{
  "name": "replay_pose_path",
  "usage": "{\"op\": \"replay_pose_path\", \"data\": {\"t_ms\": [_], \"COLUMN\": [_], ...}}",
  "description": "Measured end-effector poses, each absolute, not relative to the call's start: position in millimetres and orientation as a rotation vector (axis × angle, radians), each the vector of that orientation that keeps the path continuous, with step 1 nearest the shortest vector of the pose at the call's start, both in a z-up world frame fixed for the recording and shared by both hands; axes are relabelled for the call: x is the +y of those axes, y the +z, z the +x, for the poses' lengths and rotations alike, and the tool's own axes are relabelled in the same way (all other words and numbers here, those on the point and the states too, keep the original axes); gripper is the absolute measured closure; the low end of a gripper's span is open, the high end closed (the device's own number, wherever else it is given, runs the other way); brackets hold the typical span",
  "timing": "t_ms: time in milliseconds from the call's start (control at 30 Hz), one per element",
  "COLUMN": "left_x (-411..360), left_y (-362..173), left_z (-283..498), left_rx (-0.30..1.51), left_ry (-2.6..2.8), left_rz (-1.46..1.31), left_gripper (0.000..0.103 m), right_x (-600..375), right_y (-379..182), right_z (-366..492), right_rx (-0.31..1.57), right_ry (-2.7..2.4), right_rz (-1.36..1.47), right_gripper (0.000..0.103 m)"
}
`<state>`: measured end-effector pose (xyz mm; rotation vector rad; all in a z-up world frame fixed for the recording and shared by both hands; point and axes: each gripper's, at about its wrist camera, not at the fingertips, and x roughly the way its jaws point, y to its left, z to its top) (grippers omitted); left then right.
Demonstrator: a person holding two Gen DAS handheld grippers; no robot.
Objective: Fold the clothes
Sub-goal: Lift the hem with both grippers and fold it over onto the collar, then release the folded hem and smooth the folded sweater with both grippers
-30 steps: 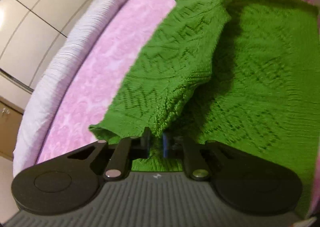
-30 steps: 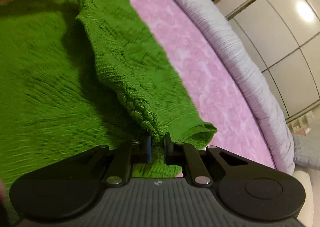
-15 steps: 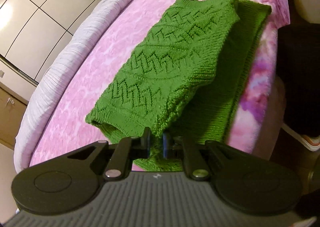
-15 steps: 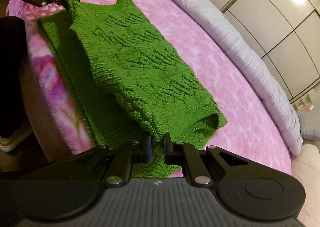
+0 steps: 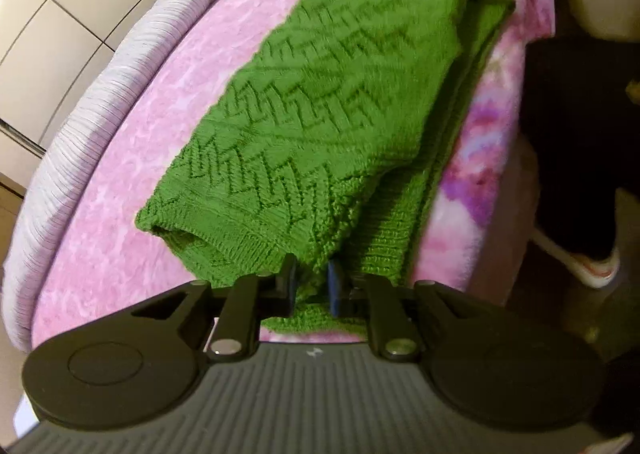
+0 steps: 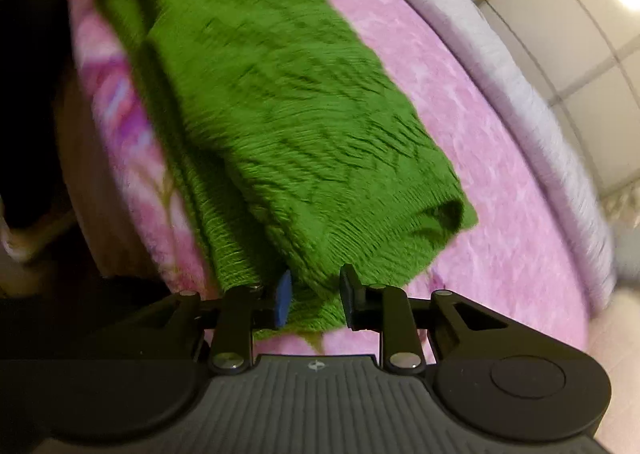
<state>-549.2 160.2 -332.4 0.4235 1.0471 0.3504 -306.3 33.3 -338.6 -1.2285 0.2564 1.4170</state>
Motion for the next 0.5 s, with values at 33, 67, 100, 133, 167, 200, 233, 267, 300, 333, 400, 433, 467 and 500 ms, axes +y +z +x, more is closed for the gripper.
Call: {"op": "replay_pose_path", "data": {"t_ms": [33, 67, 100, 133, 167, 200, 233, 267, 300, 333, 400, 433, 467, 500], "left_x": [163, 165, 166, 167, 168, 166, 164, 161, 159, 157, 160, 167, 169, 167], "left_y": [-324, -316, -308, -305, -301, -303, -307, -313, -319, -325, -332, -337, -340, -340], "left_z": [-552, -555, -558, -558, -559, -556, -553, -549, -545, -542, -538, -536, -536, -537], "left_rx": [1.035, 1.022, 0.996, 0.983, 0.971, 0.977, 0.990, 1.008, 1.016, 1.024, 1.018, 1.034, 1.041, 1.033], "left_ry": [0.343, 0.335, 0.339, 0.342, 0.344, 0.333, 0.320, 0.309, 0.299, 0.290, 0.303, 0.318, 0.323, 0.323], "left_rz": [0.382, 0.341, 0.311, 0.304, 0.298, 0.315, 0.335, 0.354, 0.362, 0.368, 0.290, 0.230, 0.189, 0.192], "left_gripper": [0.091, 0.091, 0.090, 0.090, 0.090, 0.090, 0.090, 0.090, 0.090, 0.090, 0.088, 0.088, 0.088, 0.088], "right_x": [34, 34, 35, 35, 36, 37, 40, 41, 41, 41, 40, 39, 37, 35], "right_y": [-331, -323, -315, -307, -302, -302, -305, -309, -314, -318, -325, -330, -335, -338], "right_z": [-300, -293, -286, -280, -277, -279, -283, -287, -292, -296, -296, -296, -296, -295], "right_rx": [0.299, 0.341, 0.383, 0.424, 0.440, 0.432, 0.423, 0.411, 0.398, 0.385, 0.451, 0.484, 0.503, 0.517], "right_ry": [1.433, 1.447, 1.460, 1.473, 1.488, 1.502, 1.510, 1.511, 1.509, 1.507, 1.518, 1.514, 1.497, 1.478], "right_rz": [-1.177, -1.126, -1.073, -1.021, -0.989, -0.989, -1.018, -1.047, -1.069, -1.092, -1.072, -1.072, -1.086, -1.103], "right_gripper": [0.078, 0.077, 0.075, 0.071, 0.070, 0.067, 0.067, 0.067, 0.067, 0.068, 0.066, 0.066, 0.066, 0.069]}}
